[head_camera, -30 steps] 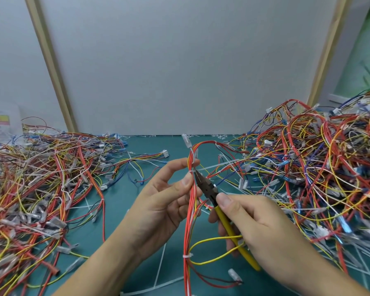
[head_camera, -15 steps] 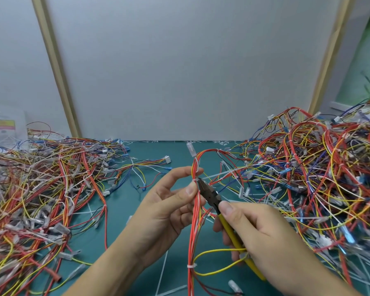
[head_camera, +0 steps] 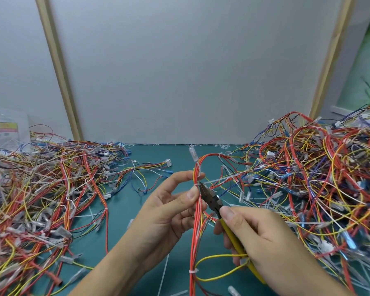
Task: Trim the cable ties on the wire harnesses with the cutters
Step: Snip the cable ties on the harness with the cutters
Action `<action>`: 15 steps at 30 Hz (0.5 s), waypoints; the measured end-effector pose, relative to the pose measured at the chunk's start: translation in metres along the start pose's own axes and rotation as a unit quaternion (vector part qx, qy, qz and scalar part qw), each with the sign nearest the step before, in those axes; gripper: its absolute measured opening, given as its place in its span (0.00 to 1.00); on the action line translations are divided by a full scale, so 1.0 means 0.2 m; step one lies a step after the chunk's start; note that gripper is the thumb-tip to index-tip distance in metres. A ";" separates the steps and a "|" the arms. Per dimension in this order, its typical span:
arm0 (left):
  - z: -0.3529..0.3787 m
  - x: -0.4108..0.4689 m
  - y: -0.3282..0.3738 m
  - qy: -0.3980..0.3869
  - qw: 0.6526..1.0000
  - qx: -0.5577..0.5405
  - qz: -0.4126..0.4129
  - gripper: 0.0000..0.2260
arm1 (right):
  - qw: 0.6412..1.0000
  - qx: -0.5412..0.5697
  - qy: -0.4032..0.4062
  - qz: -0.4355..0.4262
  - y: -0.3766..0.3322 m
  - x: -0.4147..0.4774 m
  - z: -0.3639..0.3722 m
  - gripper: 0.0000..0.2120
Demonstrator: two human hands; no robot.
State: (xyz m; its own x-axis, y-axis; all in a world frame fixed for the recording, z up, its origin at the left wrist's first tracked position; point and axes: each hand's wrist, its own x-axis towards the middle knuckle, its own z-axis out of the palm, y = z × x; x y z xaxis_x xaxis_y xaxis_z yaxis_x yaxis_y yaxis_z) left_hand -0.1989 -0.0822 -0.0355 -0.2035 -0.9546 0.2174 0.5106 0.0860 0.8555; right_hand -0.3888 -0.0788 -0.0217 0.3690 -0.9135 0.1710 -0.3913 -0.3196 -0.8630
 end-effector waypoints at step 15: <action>0.00 0.01 0.00 -0.006 1.000 0.005 -0.002 0.14 | 0.999 0.023 -0.022 0.031 0.00 -0.01 0.00 0.23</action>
State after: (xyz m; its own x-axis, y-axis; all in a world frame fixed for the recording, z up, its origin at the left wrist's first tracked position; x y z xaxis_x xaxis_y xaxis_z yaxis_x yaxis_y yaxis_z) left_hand -0.1994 -0.0835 -0.0362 -0.2161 -0.9514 0.2194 0.5005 0.0850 0.8615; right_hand -0.3889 -0.0777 -0.0226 0.3835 -0.9185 0.0967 -0.3755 -0.2507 -0.8923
